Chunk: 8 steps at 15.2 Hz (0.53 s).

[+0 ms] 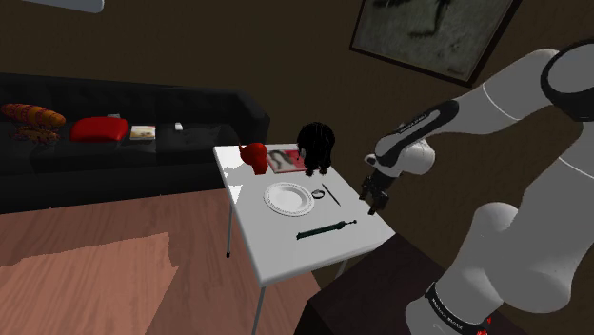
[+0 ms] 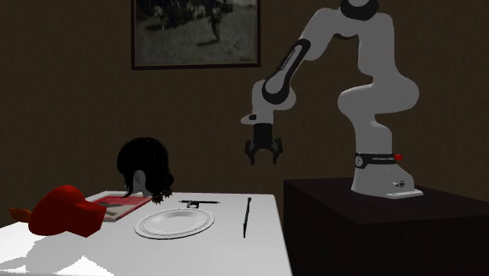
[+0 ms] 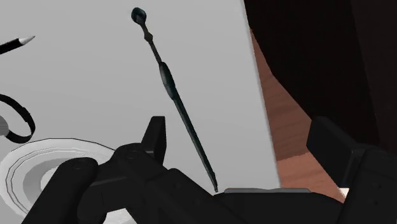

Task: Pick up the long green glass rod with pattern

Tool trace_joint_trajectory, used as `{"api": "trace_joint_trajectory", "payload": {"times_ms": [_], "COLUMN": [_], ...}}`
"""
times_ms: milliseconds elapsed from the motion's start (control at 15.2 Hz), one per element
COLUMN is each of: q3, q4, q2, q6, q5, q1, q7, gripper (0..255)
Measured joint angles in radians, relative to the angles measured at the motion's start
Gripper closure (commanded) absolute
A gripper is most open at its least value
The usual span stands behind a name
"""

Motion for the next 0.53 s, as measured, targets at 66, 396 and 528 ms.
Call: {"api": "trace_joint_trajectory", "payload": {"times_ms": [66,396,528], "q3": [-0.011,0.161,0.246], "q4": [0.025,0.178,0.237], "q2": [0.083,0.403,0.501], "q6": [0.014,0.015,0.025], "q5": [0.118,0.551,0.646], "q1": [0.034,-0.09,-0.165], "q7": [-0.119,-0.61,-0.747], "gripper": [0,0,0]}}
